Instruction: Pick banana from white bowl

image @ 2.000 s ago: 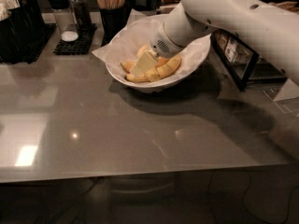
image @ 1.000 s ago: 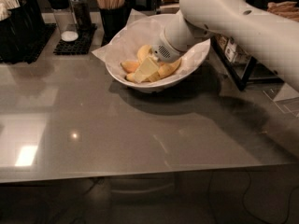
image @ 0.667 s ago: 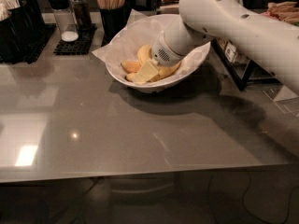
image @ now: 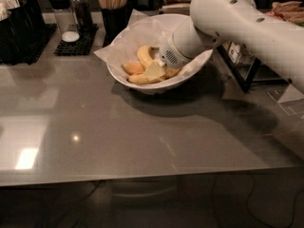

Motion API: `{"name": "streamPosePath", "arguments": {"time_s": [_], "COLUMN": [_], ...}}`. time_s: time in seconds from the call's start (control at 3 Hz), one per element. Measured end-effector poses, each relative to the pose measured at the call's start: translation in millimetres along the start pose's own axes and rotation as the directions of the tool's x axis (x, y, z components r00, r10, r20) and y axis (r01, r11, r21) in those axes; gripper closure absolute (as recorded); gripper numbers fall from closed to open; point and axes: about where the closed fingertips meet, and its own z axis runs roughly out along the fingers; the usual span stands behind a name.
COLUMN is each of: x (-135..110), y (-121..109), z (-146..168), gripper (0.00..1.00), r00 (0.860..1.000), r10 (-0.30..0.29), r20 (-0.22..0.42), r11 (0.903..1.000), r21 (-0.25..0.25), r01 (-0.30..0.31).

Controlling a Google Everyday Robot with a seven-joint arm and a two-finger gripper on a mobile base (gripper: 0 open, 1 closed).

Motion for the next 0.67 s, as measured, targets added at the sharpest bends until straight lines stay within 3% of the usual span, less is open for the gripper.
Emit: {"name": "streamPosePath", "arguments": {"time_s": [0.33, 0.67], "x": [-4, -10], "y": [-4, -5], "z": [-8, -20], "gripper": [0.96, 1.0], "r00": [0.999, 0.994], "r10": [-0.001, -0.009], "r20": [0.036, 0.105], "r11": [0.9997, 0.9997], "r21": [0.024, 0.022], "r01": [0.0, 0.007]}}
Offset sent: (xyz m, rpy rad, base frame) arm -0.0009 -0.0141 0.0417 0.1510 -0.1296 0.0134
